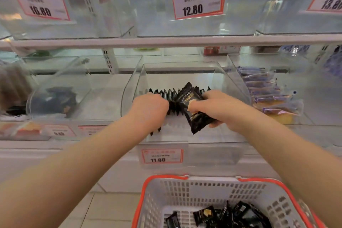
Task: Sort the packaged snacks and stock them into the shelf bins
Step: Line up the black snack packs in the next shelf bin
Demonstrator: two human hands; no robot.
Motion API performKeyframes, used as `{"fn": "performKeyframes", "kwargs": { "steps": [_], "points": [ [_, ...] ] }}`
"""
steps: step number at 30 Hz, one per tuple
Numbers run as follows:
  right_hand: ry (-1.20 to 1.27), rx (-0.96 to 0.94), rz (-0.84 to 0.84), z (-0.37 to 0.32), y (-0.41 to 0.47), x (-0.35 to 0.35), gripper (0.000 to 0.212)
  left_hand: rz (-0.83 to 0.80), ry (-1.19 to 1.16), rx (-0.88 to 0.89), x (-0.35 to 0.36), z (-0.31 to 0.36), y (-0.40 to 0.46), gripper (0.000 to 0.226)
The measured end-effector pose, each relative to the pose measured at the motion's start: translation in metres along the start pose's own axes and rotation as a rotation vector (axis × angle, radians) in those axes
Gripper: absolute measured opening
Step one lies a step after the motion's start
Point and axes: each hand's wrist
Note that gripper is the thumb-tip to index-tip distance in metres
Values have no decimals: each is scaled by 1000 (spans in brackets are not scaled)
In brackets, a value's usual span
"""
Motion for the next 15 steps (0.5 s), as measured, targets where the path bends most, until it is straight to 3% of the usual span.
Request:
{"fn": "performKeyframes", "kwargs": {
  "steps": [3,6,8,11,15],
  "points": [
    [-360,-50,72,-6,24,19,23,-132,118,21,0,-2,14,19],
    [-545,-37,34,-6,47,43,32,-244,139,18,5,-6,27,15],
    [-600,-23,23,-6,61,59,32,-349,101,16,9,-8,32,10],
    [-573,-42,-4,-8,71,75,28,-435,15,33,17,-8,37,24],
    [-501,-154,-146,-10,66,68,46,-489,-26,67,19,-9,41,30]
  ]
}}
Point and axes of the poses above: each hand's wrist, its own y-axis towards the middle knuckle, its own x-axis out of the palm, z = x × y, and after that the axes turned 10 degrees about x, right-handed
